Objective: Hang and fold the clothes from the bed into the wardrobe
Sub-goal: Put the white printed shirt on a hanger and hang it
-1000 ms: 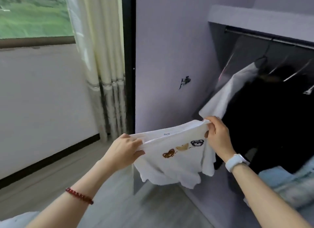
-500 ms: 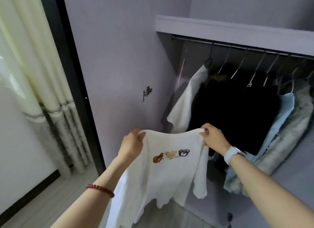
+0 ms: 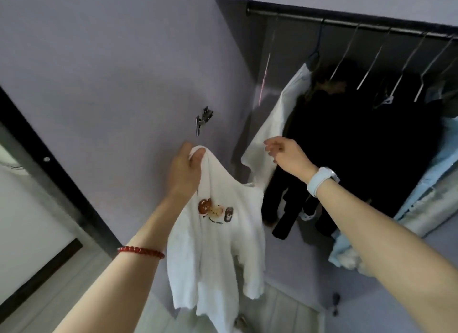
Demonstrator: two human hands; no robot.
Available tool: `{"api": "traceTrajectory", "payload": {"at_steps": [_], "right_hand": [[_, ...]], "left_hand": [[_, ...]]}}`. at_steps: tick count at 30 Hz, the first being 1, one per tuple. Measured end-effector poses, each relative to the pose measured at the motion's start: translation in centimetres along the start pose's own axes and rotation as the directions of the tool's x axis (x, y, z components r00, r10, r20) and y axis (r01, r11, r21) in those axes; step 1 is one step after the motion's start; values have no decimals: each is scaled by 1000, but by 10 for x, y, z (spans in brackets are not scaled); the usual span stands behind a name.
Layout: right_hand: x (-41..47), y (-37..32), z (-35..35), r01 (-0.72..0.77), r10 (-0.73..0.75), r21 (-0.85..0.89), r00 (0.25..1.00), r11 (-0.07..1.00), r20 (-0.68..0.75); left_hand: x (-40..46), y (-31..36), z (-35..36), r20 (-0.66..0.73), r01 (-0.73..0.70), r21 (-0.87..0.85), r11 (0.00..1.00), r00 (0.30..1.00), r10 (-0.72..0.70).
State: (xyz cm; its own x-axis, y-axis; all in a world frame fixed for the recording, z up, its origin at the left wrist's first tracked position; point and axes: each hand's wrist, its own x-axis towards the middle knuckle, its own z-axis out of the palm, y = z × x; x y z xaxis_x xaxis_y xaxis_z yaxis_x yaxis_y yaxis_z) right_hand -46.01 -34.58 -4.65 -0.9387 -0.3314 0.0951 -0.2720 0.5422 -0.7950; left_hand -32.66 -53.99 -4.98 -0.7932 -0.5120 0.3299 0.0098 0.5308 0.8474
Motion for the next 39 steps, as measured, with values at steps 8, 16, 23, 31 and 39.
{"api": "traceTrajectory", "payload": {"at_steps": [8,16,23,31,39], "right_hand": [[140,-36,32,57,-40,52,956,997,-289],[242,-32,43,-200,298,350,920,915,-253],[250,-42,40,-18,206,597,947,802,-248],[131,-34,36,-179,83,831,984,526,159],[-31,22,51,-360,140,784,931,506,338]], "left_hand": [[48,-25,42,95,-5,152,988,995,-10],[101,-39,55,93,-82,328,941,994,54],[110,-40,60,85,-85,342,936,995,59],[76,-30,50,134,-77,491,868,991,12],[-10,-28,17,216,32,400,916,968,-128]]}}
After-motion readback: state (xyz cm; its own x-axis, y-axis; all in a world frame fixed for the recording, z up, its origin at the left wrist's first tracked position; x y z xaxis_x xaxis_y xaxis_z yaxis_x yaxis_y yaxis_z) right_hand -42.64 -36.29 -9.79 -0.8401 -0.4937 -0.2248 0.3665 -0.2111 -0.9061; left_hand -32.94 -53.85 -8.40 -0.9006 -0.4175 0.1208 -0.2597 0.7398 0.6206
